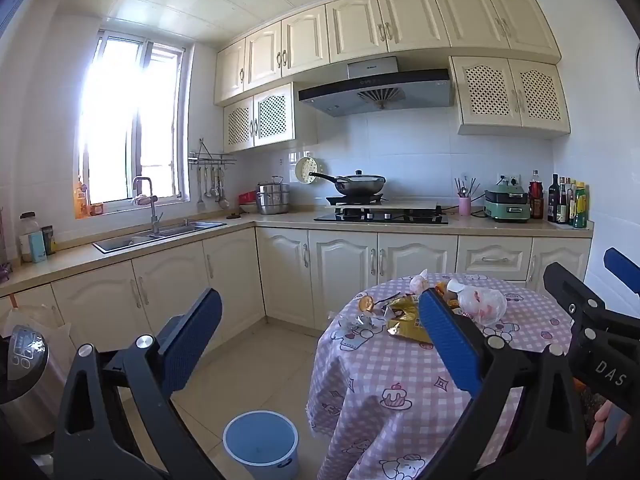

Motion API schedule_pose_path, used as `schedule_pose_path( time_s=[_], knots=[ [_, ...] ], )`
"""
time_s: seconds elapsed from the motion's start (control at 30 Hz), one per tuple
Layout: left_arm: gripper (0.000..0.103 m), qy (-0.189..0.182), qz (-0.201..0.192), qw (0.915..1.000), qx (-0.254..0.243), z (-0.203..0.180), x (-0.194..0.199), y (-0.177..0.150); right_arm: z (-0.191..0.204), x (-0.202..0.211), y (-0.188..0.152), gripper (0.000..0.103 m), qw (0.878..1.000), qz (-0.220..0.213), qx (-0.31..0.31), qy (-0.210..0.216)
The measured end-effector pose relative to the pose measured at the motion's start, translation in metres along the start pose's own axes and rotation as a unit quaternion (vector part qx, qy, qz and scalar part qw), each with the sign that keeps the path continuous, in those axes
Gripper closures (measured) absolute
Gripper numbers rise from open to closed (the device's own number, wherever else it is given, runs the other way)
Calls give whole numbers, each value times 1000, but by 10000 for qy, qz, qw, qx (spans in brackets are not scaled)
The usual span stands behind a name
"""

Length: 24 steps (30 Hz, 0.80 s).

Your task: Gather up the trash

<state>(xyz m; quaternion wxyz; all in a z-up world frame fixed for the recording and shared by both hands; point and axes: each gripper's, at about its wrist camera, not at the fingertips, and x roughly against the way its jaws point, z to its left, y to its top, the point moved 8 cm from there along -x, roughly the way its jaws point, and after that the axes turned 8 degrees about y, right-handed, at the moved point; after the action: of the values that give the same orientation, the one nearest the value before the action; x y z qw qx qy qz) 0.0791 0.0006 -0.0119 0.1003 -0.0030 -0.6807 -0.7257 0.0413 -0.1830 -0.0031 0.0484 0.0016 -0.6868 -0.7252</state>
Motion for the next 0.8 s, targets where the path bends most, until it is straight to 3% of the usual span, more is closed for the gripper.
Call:
schedule_pose_path(
  time_s=[0.8],
  knots=[
    [8, 2, -6, 10000, -36, -3, -1, -3, 0, 0, 0, 4, 10000, 27, 17, 7]
  ],
)
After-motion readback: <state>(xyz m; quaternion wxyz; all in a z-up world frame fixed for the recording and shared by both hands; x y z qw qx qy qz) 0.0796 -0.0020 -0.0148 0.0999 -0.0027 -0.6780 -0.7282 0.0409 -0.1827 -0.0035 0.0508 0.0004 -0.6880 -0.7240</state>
